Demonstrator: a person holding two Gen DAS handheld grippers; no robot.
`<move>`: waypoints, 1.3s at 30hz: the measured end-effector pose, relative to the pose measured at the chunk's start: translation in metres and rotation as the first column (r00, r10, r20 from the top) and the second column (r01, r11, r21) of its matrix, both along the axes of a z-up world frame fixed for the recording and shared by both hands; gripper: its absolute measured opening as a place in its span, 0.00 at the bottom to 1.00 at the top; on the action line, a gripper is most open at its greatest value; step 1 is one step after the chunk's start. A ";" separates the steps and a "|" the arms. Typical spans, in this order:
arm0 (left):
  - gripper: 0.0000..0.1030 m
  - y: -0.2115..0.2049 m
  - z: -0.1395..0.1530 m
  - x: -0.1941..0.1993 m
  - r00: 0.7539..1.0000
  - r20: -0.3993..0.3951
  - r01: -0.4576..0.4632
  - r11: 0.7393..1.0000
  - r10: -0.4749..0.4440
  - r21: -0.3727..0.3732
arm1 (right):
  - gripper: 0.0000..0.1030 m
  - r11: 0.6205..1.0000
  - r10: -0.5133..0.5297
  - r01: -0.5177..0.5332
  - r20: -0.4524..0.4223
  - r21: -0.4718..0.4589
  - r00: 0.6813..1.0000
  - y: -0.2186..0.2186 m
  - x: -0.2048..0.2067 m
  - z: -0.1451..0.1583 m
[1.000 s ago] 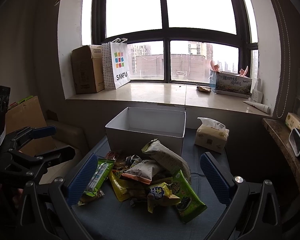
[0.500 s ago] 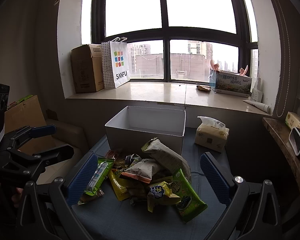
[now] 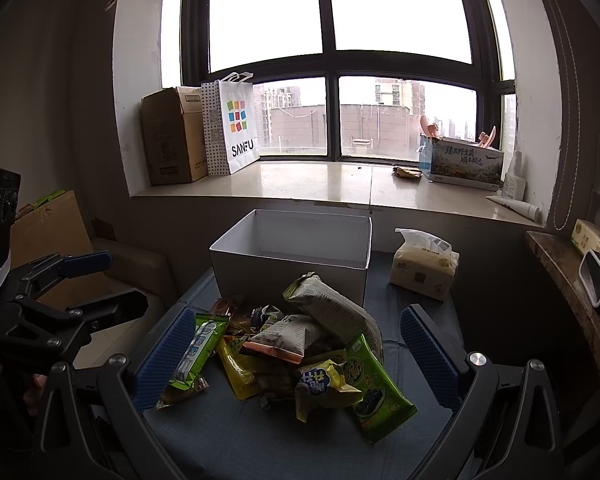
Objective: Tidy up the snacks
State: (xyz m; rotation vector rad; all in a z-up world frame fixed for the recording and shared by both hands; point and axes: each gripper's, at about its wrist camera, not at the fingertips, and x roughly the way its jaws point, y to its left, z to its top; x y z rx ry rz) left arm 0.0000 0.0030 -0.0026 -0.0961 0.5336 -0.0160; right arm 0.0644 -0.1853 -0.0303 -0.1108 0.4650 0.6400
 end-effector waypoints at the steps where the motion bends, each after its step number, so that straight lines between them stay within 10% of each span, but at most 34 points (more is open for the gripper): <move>1: 1.00 0.000 0.000 0.000 1.000 0.001 0.000 1.000 0.000 0.000 | 1.00 1.000 -0.001 0.001 0.000 0.000 1.000 0.000 0.000 0.000; 25: 1.00 0.001 -0.001 0.000 1.000 0.003 0.004 1.000 -0.004 0.000 | 1.00 1.000 -0.007 0.007 -0.016 -0.007 1.000 0.001 0.007 -0.007; 39: 1.00 0.007 -0.013 0.004 1.000 -0.001 0.017 0.999 -0.017 -0.036 | 1.00 0.987 0.029 -0.054 -0.162 -0.150 0.986 0.043 0.126 -0.069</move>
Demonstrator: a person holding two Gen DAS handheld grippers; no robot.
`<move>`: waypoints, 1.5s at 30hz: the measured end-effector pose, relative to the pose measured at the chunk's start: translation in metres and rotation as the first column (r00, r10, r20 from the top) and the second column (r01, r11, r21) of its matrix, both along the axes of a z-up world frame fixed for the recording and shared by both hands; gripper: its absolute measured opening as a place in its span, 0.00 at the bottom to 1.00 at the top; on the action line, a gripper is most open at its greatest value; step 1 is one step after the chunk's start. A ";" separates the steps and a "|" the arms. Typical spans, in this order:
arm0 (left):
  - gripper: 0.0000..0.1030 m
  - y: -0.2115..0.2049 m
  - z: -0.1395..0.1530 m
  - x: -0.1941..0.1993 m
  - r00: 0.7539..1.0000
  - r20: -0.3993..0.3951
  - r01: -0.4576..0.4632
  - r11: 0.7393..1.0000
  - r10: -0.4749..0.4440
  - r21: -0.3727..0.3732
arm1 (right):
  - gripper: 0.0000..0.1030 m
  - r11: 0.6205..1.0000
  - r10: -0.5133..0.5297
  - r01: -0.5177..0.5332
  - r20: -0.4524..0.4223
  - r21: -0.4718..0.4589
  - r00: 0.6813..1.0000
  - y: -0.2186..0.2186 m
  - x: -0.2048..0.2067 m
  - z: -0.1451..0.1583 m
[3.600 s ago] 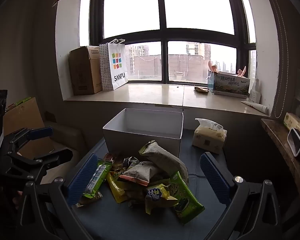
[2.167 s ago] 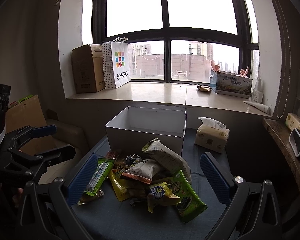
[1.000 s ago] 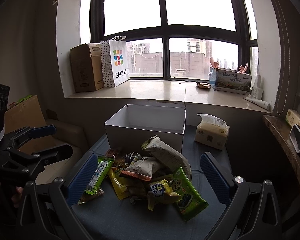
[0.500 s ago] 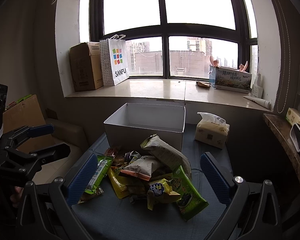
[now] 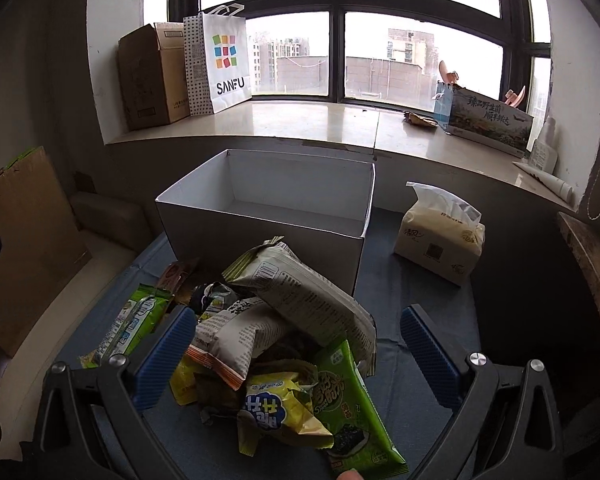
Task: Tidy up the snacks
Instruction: 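Grasp the tall white chip bag with the right gripper while the left gripper reaches the green wafer bar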
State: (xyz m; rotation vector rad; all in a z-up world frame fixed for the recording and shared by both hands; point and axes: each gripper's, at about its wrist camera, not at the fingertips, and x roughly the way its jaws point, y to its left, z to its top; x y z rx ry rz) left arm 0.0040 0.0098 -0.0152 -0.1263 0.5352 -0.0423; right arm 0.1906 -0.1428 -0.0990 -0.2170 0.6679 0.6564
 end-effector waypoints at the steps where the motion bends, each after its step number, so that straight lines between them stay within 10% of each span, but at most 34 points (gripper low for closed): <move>1: 1.00 -0.001 -0.001 0.000 1.000 -0.001 0.004 1.000 -0.004 0.000 | 1.00 1.000 0.004 -0.004 -0.018 -0.006 1.000 0.004 0.010 -0.006; 8: 1.00 -0.005 -0.007 0.002 1.000 -0.013 0.024 1.000 -0.023 0.018 | 0.99 0.996 0.004 -0.012 -0.089 -0.092 0.996 0.029 0.060 -0.047; 15: 1.00 -0.003 -0.016 0.006 0.999 -0.038 0.020 1.000 -0.020 0.001 | 0.53 0.979 0.037 -0.058 -0.109 -0.195 0.993 0.049 0.071 -0.075; 18: 1.00 0.002 -0.018 0.006 0.999 -0.041 0.012 1.000 -0.012 -0.012 | 0.00 0.981 0.067 -0.082 -0.084 -0.179 0.994 0.048 0.059 -0.068; 27: 1.00 0.005 -0.027 0.011 0.997 -0.072 0.015 0.999 -0.017 -0.029 | 0.06 0.980 0.123 -0.122 -0.006 -0.159 0.992 0.039 0.045 -0.050; 29: 1.00 0.003 -0.028 0.011 0.997 -0.068 0.025 0.999 -0.027 -0.027 | 0.48 0.970 0.136 -0.134 -0.003 -0.202 0.991 0.041 0.051 -0.056; 30: 1.00 0.002 -0.028 0.010 0.997 -0.067 0.031 0.999 -0.032 -0.024 | 0.88 0.967 0.127 -0.120 0.015 -0.226 0.992 0.040 0.053 -0.059; 31: 1.00 0.000 -0.028 0.011 0.997 -0.068 0.034 0.999 -0.036 -0.020 | 0.98 0.966 0.118 -0.104 0.046 -0.235 0.992 0.039 0.055 -0.062; 42: 1.00 -0.001 -0.032 0.012 0.996 -0.082 0.040 0.999 -0.041 -0.015 | 0.98 0.970 0.144 -0.161 -0.107 -0.180 0.984 0.041 0.094 -0.087; 45: 1.00 0.001 -0.034 0.013 0.995 -0.088 0.033 0.999 -0.035 -0.022 | 0.76 0.969 0.165 -0.192 -0.164 -0.158 0.972 0.042 0.099 -0.091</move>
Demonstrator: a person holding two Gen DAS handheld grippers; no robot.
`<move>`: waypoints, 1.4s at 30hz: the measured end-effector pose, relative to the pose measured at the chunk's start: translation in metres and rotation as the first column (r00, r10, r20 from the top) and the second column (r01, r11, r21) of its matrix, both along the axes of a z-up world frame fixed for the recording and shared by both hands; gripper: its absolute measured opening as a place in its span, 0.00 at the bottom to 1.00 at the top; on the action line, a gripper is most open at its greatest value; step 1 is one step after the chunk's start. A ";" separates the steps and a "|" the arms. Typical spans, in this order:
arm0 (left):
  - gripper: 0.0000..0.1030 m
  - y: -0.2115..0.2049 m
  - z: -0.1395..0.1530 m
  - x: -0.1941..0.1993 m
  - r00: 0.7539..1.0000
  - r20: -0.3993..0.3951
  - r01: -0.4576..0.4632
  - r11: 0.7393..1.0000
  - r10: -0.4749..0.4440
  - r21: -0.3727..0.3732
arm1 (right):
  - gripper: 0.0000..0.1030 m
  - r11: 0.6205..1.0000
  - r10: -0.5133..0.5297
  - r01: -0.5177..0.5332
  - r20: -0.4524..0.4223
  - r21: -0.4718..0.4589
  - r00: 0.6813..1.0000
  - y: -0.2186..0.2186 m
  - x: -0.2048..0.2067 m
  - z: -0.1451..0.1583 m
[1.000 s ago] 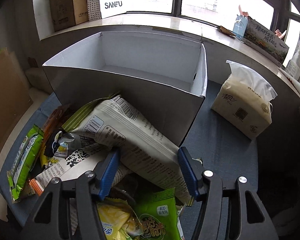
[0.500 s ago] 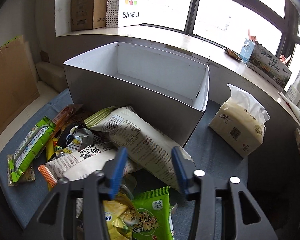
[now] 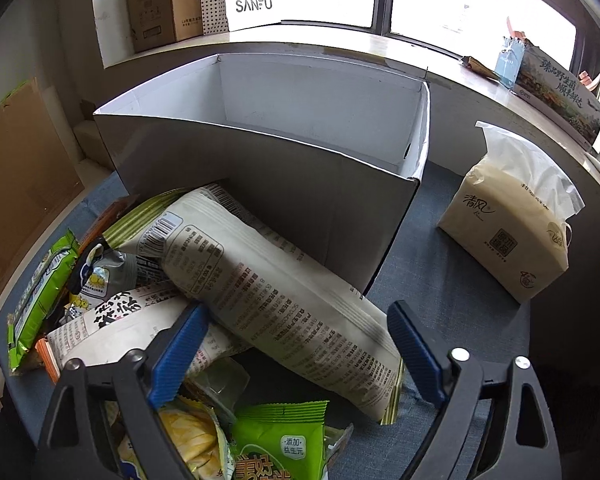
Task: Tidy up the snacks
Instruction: 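Grasp the tall white chip bag with the right gripper while the left gripper reaches the green wafer bar, then carry the white chip bag and green wafer bar into the white box, release both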
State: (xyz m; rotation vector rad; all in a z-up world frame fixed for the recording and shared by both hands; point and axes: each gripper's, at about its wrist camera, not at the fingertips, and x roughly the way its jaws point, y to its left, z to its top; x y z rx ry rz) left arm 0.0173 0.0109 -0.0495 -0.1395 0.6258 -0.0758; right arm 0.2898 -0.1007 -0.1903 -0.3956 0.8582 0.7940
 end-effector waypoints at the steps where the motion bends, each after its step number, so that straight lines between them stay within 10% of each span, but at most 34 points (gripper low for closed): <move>1: 1.00 0.001 -0.001 0.000 1.000 -0.003 -0.002 1.000 0.002 -0.003 | 0.70 1.000 0.000 0.001 0.011 -0.009 1.000 0.002 -0.001 0.000; 7: 1.00 0.005 -0.006 0.000 1.000 -0.009 -0.014 1.000 0.014 -0.001 | 0.00 0.999 0.053 -0.052 0.100 -0.011 0.994 0.001 -0.025 0.012; 14: 1.00 0.013 -0.010 0.000 0.999 -0.017 -0.031 1.000 0.031 -0.007 | 0.01 0.991 0.133 -0.127 0.182 -0.041 0.974 -0.007 -0.040 0.024; 16: 1.00 0.014 -0.011 0.000 0.999 -0.020 -0.029 0.999 0.029 -0.012 | 0.56 0.984 0.174 -0.160 0.224 -0.078 0.959 -0.008 -0.037 0.025; 18: 1.00 0.014 -0.012 0.001 0.999 -0.024 -0.029 0.999 0.028 -0.014 | 0.88 0.965 0.254 -0.230 0.238 -0.126 0.937 -0.005 -0.036 0.023; 30: 1.00 0.022 -0.026 0.011 0.997 -0.065 -0.052 0.999 0.052 -0.004 | 0.88 0.820 0.535 -0.427 0.245 -0.382 0.808 0.035 -0.016 -0.008; 32: 1.00 0.024 -0.029 0.013 0.995 -0.076 -0.057 0.998 0.057 -0.005 | 0.71 0.809 0.540 -0.451 0.174 -0.378 0.823 0.037 -0.006 -0.015; 33: 1.00 0.024 -0.031 0.013 0.995 -0.079 -0.059 0.998 0.058 -0.005 | 0.46 0.808 0.534 -0.470 0.105 -0.355 0.839 0.037 0.001 -0.018; 42: 1.00 0.040 -0.043 0.014 0.990 -0.107 -0.092 0.996 0.090 -0.011 | 0.36 0.899 0.427 -0.402 0.137 -0.175 0.894 -0.008 0.005 0.028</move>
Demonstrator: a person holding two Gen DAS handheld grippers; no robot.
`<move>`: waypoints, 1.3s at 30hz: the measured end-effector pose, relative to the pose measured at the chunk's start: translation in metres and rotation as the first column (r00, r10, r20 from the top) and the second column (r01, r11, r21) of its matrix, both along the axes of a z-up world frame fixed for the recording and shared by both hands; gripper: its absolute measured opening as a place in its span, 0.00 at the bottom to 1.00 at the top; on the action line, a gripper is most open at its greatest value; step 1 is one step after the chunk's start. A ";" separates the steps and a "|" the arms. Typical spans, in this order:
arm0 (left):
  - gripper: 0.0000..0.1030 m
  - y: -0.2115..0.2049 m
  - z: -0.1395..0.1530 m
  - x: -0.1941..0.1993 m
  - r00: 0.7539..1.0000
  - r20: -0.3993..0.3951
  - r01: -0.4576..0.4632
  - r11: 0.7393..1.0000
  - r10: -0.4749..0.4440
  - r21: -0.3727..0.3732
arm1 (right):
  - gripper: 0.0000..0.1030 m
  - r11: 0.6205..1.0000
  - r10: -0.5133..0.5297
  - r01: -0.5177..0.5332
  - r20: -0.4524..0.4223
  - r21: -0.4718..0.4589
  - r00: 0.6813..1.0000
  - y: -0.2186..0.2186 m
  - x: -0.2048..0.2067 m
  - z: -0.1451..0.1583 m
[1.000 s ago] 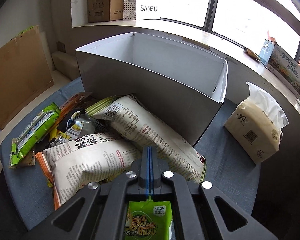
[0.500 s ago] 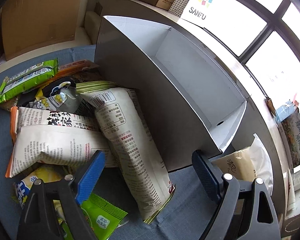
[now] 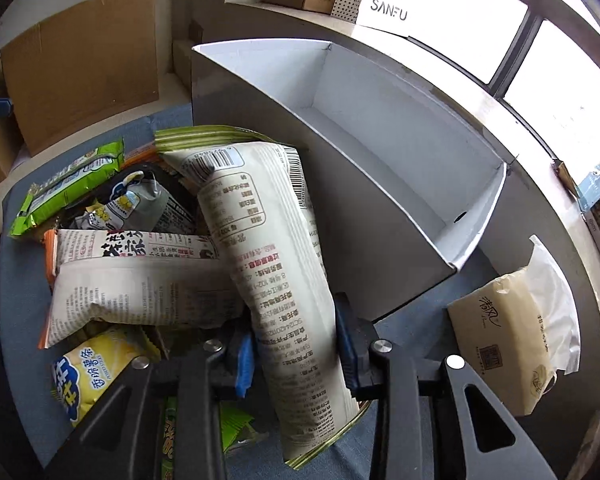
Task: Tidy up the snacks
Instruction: 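Carry the white chip bag and green wafer bar into the white box, release both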
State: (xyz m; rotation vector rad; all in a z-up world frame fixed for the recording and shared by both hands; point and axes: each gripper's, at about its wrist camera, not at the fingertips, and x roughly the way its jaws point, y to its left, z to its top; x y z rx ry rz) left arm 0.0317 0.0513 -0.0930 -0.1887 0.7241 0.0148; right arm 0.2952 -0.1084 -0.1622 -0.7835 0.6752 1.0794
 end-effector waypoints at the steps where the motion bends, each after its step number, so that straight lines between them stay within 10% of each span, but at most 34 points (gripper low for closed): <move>1: 1.00 0.005 -0.003 0.002 1.000 -0.006 -0.009 1.000 0.009 -0.017 | 0.36 0.999 -0.022 0.021 0.010 0.034 1.000 -0.009 -0.002 0.010; 8: 1.00 0.025 -0.040 0.045 0.985 -0.137 -0.115 0.992 0.106 -0.058 | 0.36 0.872 -0.268 0.282 -0.090 0.400 0.959 -0.085 -0.021 0.086; 14: 0.98 0.036 -0.089 0.083 0.937 -0.304 -0.192 0.981 0.170 -0.042 | 0.36 0.761 -0.359 0.422 -0.222 0.493 0.906 -0.120 -0.073 0.093; 18: 0.69 0.041 -0.104 0.080 0.927 -0.345 -0.193 0.977 0.150 -0.094 | 0.36 0.731 -0.362 0.470 -0.304 0.494 0.881 -0.135 -0.094 0.080; 30: 0.64 0.044 -0.019 0.038 0.992 -0.058 -0.122 0.979 0.114 -0.162 | 0.37 0.657 -0.365 0.546 -0.414 0.521 0.834 -0.140 -0.109 0.070; 39: 0.64 0.057 0.048 0.115 0.989 0.120 -0.061 0.980 0.085 -0.188 | 0.37 0.618 -0.355 0.572 -0.457 0.539 0.815 -0.080 -0.062 0.108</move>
